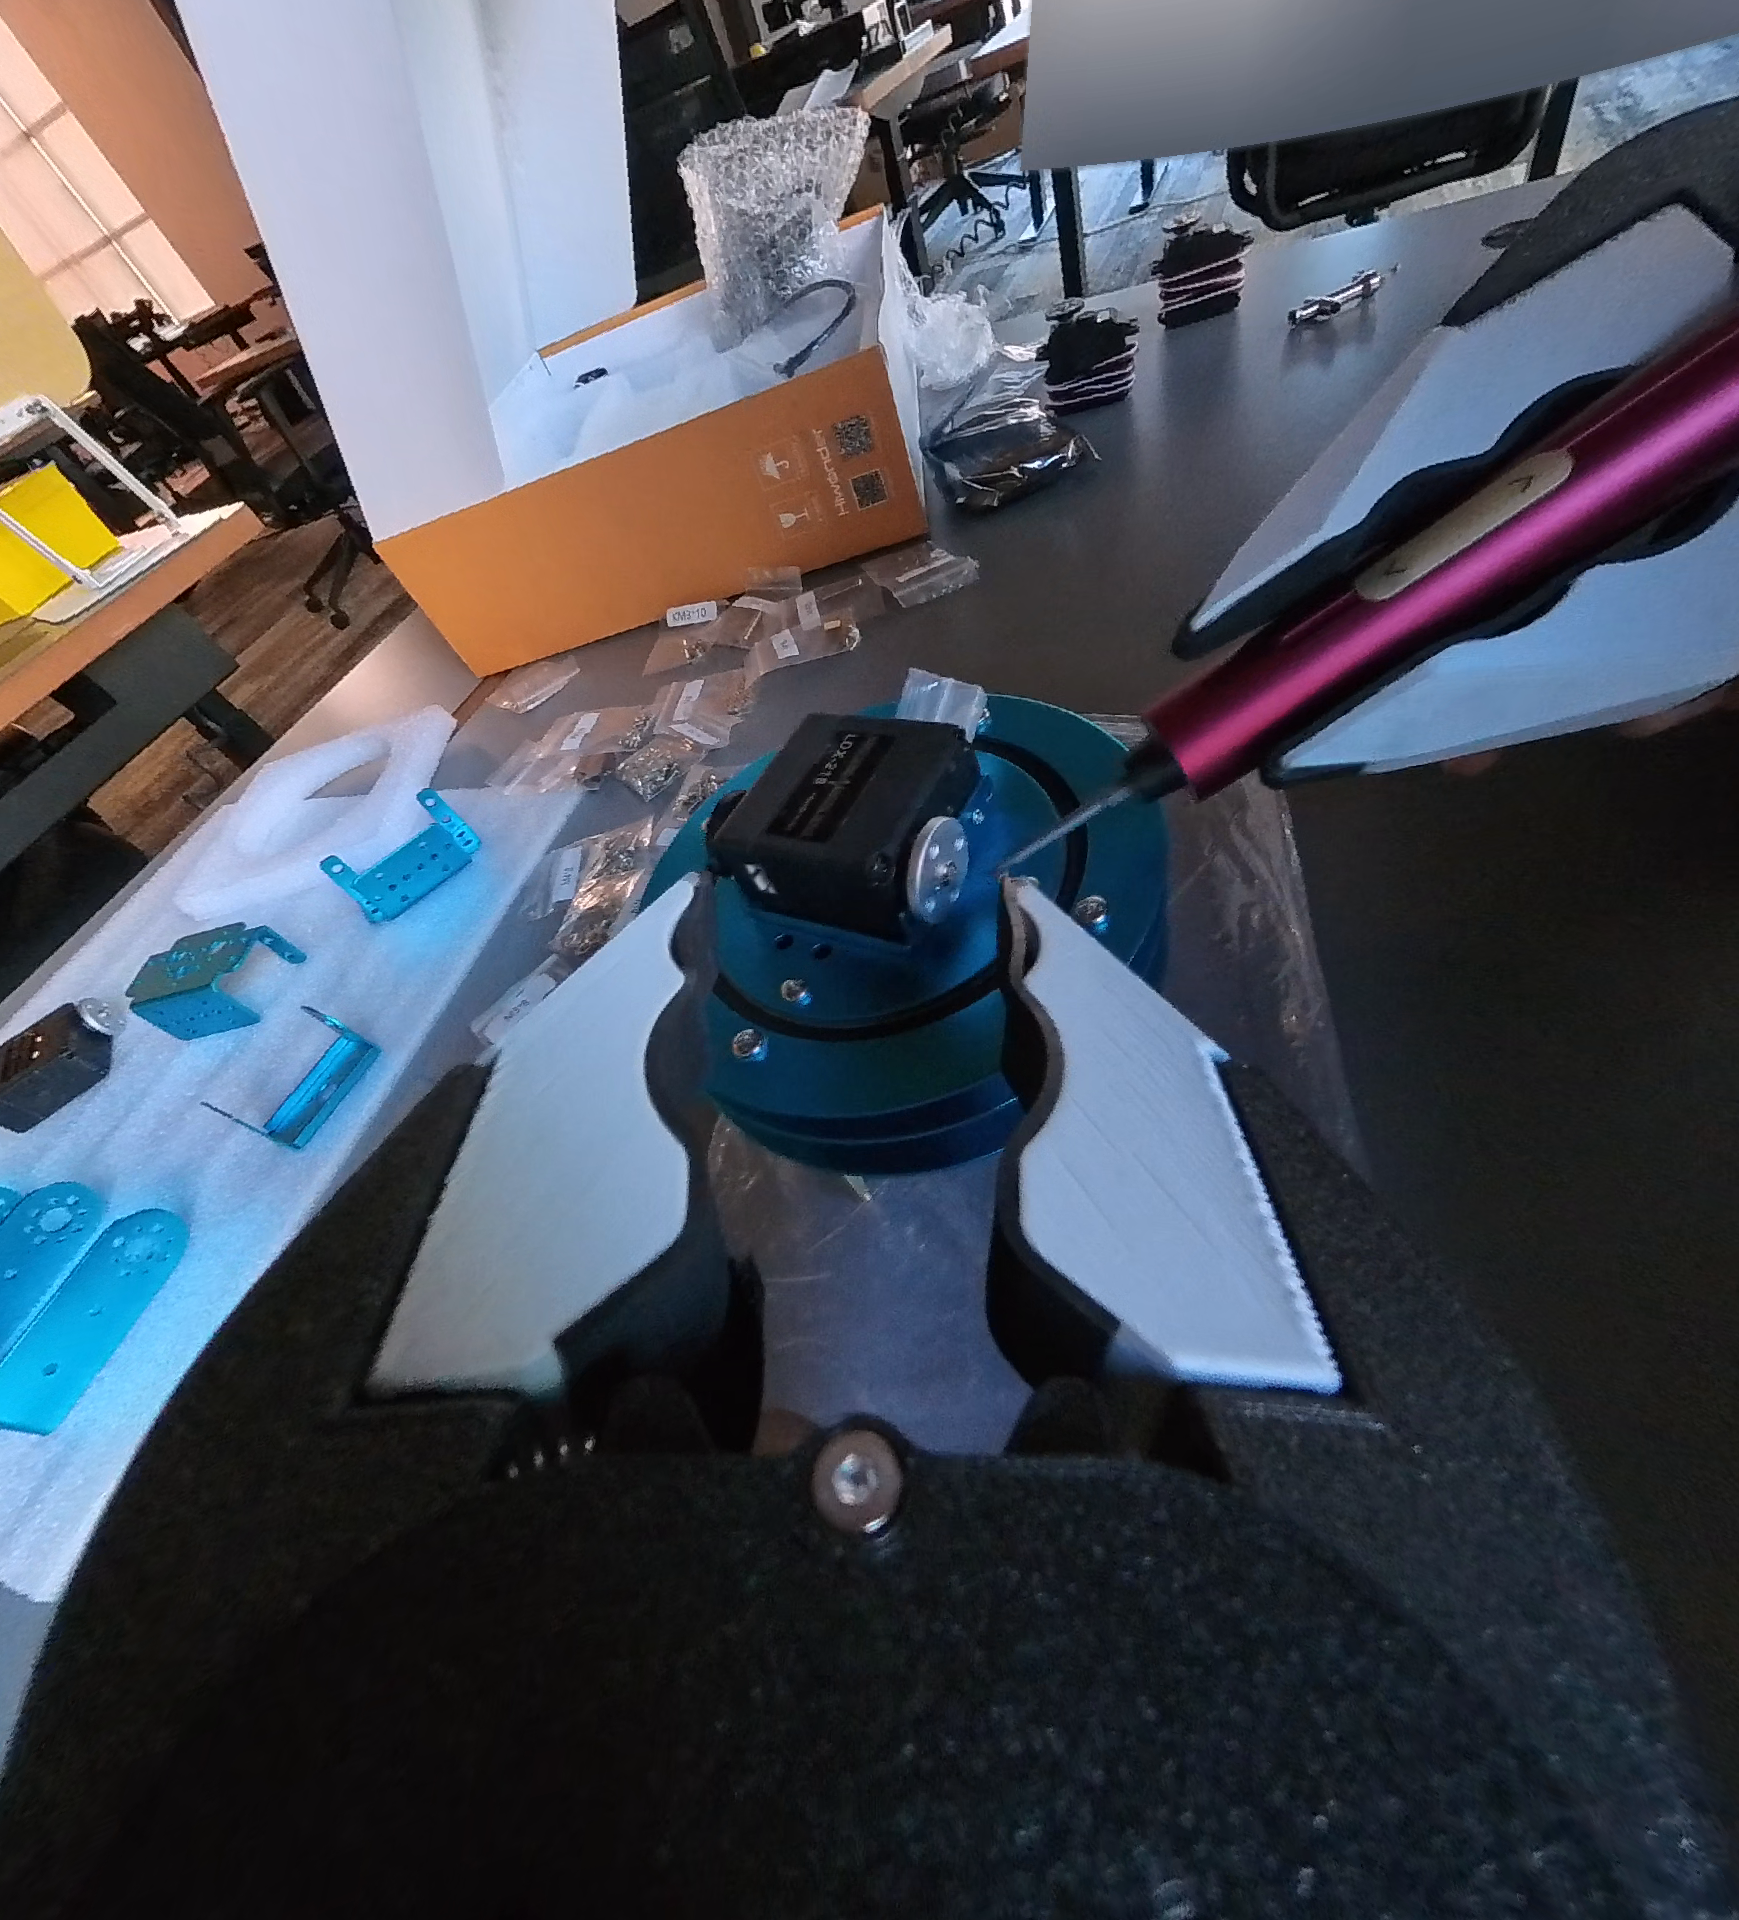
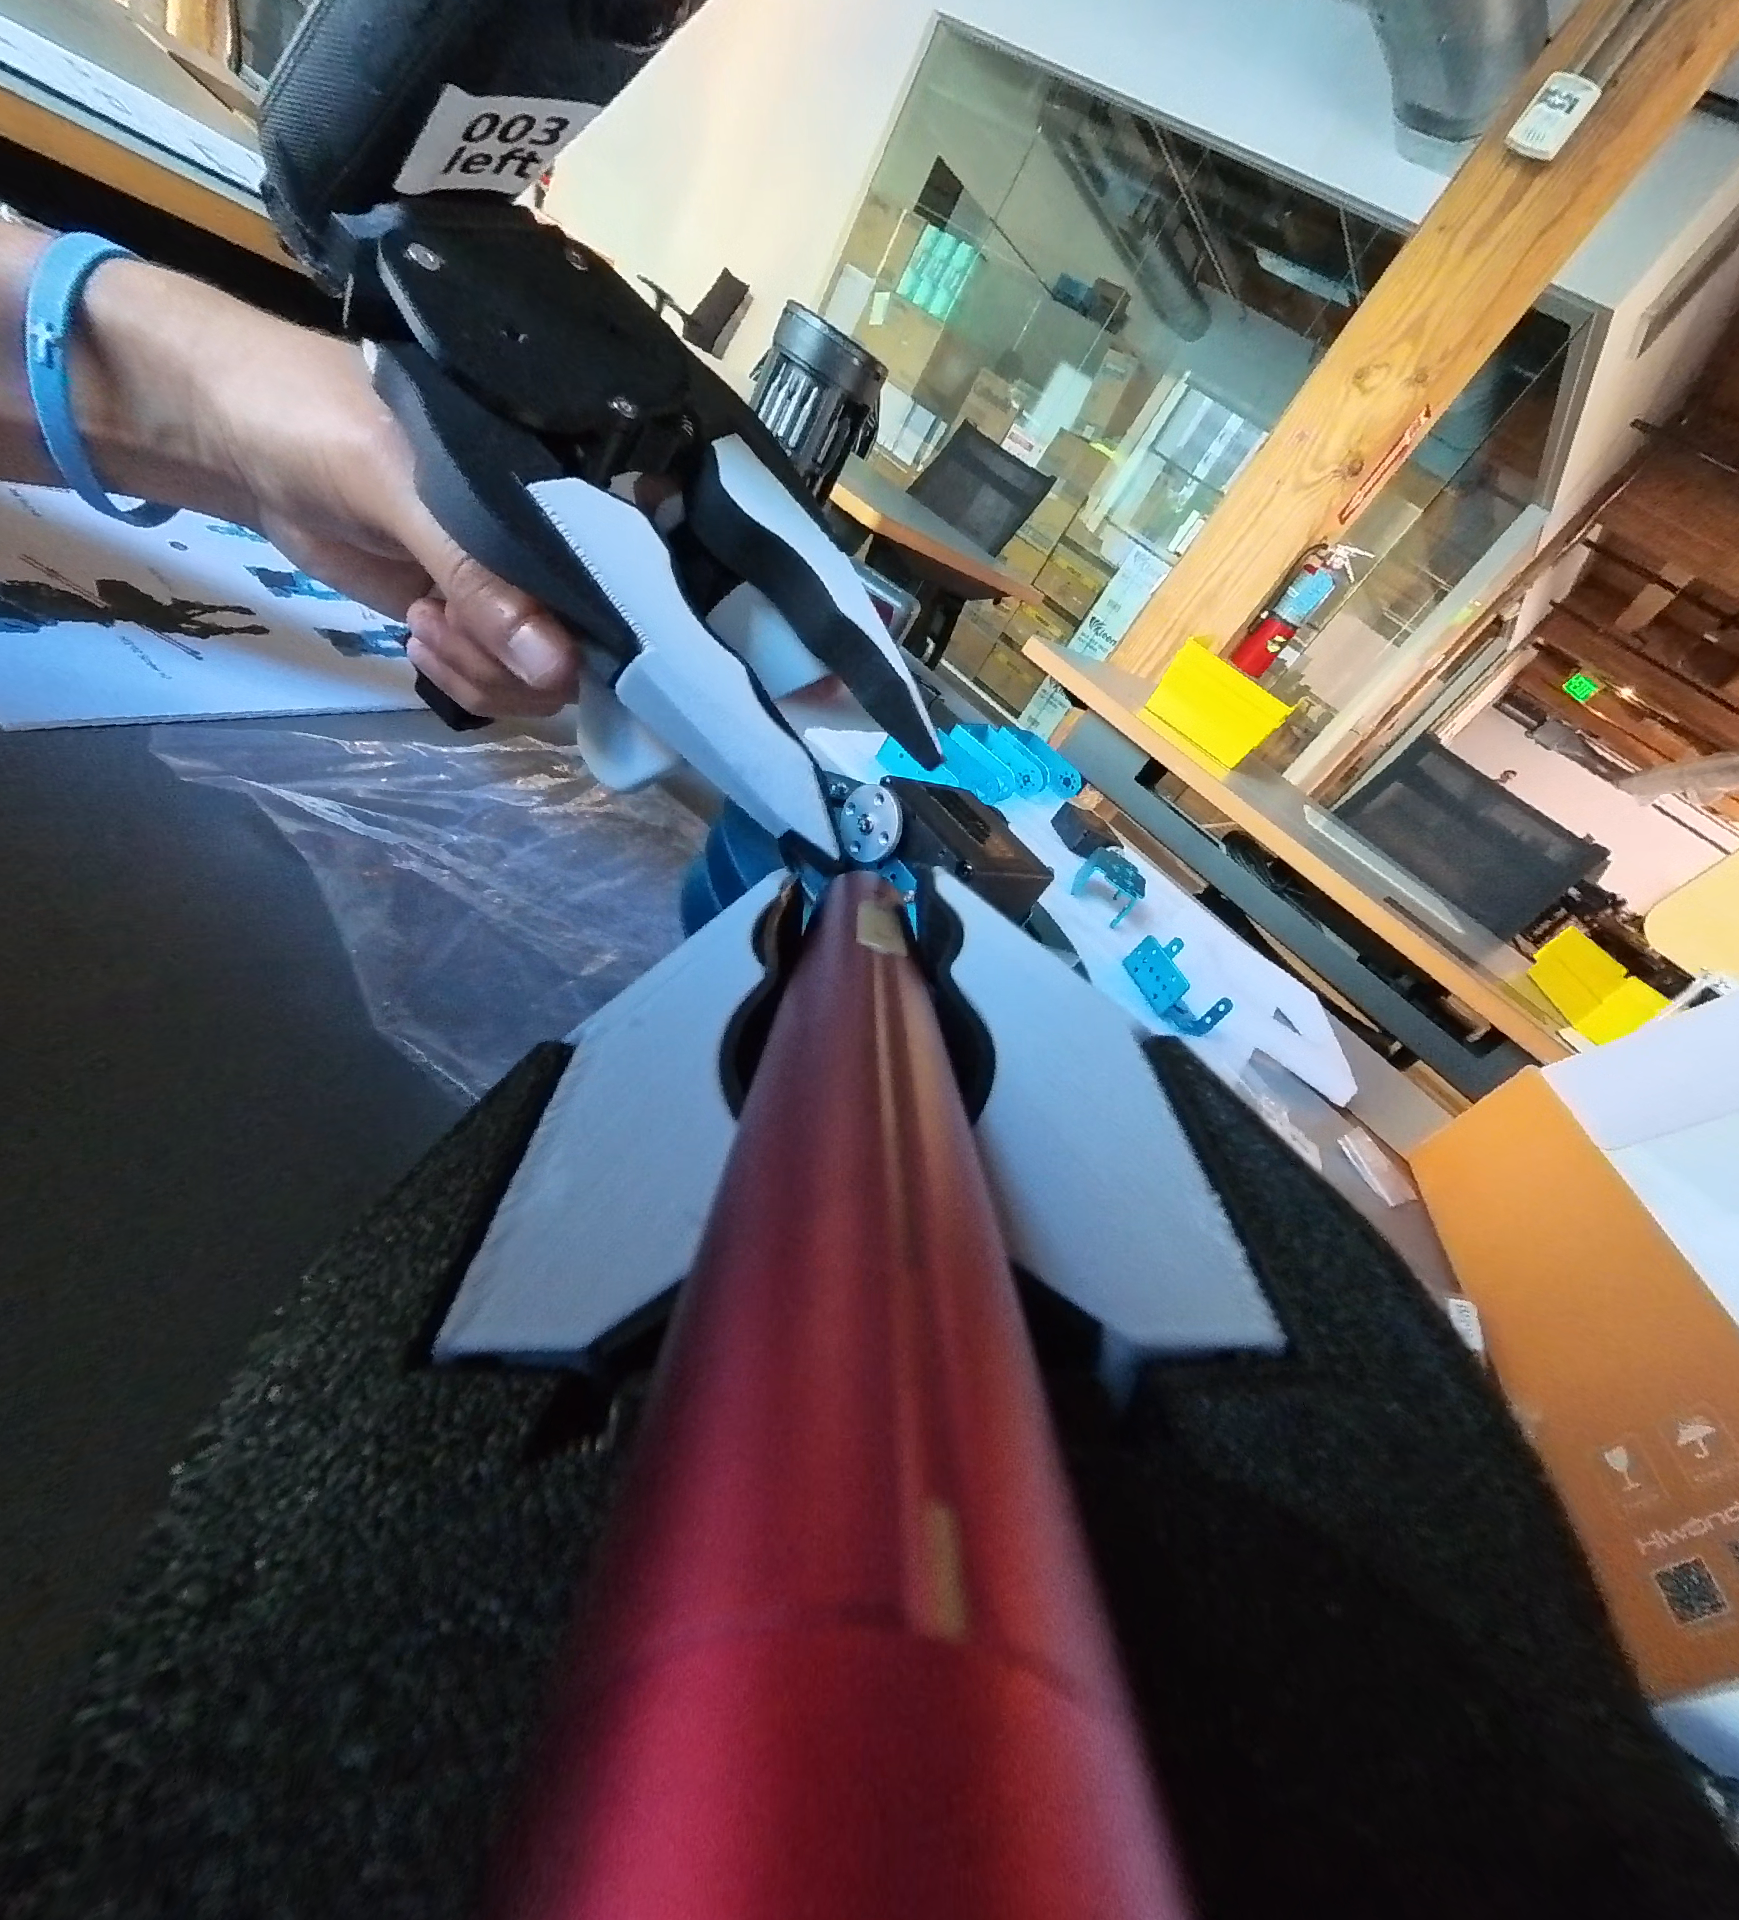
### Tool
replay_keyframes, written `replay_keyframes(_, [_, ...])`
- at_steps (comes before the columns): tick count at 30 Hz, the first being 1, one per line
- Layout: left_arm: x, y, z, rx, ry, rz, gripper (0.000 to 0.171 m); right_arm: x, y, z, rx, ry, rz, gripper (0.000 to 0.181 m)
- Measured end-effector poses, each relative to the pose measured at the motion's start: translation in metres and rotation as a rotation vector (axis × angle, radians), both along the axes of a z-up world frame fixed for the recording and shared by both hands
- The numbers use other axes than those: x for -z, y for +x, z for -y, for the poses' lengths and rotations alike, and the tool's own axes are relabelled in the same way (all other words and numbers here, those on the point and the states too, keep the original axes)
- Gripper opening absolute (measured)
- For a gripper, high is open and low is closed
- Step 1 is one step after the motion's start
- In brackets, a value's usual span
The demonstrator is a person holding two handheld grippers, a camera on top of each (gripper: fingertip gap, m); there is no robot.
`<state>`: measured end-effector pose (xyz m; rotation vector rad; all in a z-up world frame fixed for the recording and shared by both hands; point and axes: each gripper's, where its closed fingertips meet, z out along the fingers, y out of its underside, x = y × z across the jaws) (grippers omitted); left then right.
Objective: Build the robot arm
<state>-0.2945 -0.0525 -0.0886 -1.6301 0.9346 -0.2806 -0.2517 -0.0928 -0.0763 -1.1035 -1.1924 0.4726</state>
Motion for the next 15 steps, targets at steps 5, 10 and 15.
replay_keyframes(5, [-0.0012,-0.0007,-0.0002,-0.003,0.001,0.003,0.053,-0.0002,0.0031,-0.0002,0.004,-0.008,-0.004,0.021])
replay_keyframes(10, [-0.0018,0.0002,0.0011,0.008,-0.012,0.018,0.053,-0.0069,0.0035,0.0001,-0.053,-0.047,-0.061,0.021])
replay_keyframes(15, [0.0019,0.0009,0.0042,0.036,-0.055,0.035,0.054,-0.0027,0.0034,0.0066,-0.238,0.072,0.059,0.021])
